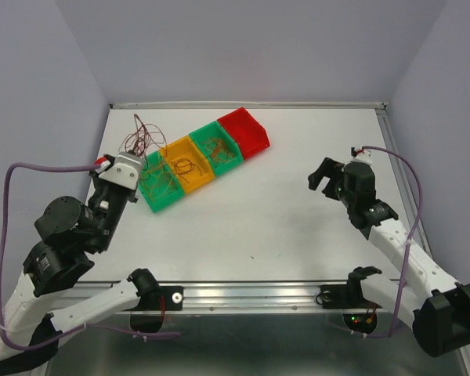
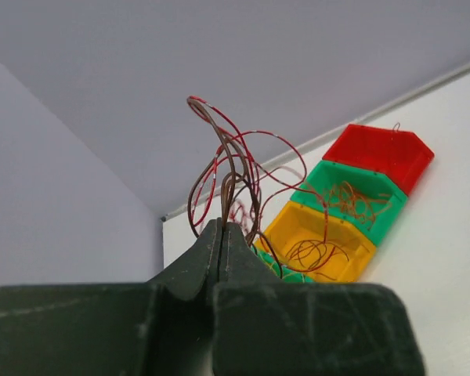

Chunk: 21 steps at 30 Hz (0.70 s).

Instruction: Untangle the cables

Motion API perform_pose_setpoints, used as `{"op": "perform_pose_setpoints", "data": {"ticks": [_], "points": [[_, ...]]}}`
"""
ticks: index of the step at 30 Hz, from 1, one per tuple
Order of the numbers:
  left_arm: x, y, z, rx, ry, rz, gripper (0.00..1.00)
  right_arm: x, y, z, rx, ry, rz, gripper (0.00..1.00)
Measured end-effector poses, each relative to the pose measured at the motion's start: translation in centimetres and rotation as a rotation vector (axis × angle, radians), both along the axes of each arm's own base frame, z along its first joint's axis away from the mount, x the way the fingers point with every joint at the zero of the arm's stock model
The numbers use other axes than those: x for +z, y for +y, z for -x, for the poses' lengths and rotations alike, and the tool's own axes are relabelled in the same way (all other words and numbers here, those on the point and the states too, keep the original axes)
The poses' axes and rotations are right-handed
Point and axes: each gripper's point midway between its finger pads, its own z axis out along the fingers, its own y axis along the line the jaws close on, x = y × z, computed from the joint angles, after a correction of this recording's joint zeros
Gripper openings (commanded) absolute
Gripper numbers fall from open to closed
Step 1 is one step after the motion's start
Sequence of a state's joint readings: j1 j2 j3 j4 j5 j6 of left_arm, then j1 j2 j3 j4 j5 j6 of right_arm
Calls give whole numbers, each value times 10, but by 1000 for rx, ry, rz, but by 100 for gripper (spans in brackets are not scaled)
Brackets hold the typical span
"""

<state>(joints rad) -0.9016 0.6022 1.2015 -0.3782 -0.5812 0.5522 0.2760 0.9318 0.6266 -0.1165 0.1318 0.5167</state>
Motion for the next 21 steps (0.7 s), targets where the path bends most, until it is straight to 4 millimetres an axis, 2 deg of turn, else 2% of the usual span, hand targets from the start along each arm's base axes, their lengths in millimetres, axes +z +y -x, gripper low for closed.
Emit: {"op": "perform_pose_setpoints", "data": {"ticks": [2,4,6,8,10,15,17,21], "points": [[11,4,4,-3,-21,31,0,-12,-8,2,-31,67,41,100],[13,-3,6,-47,-23,36,0,-17,-4,4,3,86,51,100],[8,-15,9,-115,-3,16,0,-10,15,6,115,56,14,100],[3,-35,13,-218,32,-10,0,11,43,9,269,-66,-65,100],[0,-49,16,-285,58,-28,0,40,75,28,483,-247,-157,100],[-16,-87,27,-470,150,-71,0,82,120,52,807,-484,-218,100],[-23,-100,32,-540,191,-88,0,86,135,61,908,-529,-222,100],[-40,-127,44,-677,282,-126,0,84,178,91,1172,-588,-207,100]]}}
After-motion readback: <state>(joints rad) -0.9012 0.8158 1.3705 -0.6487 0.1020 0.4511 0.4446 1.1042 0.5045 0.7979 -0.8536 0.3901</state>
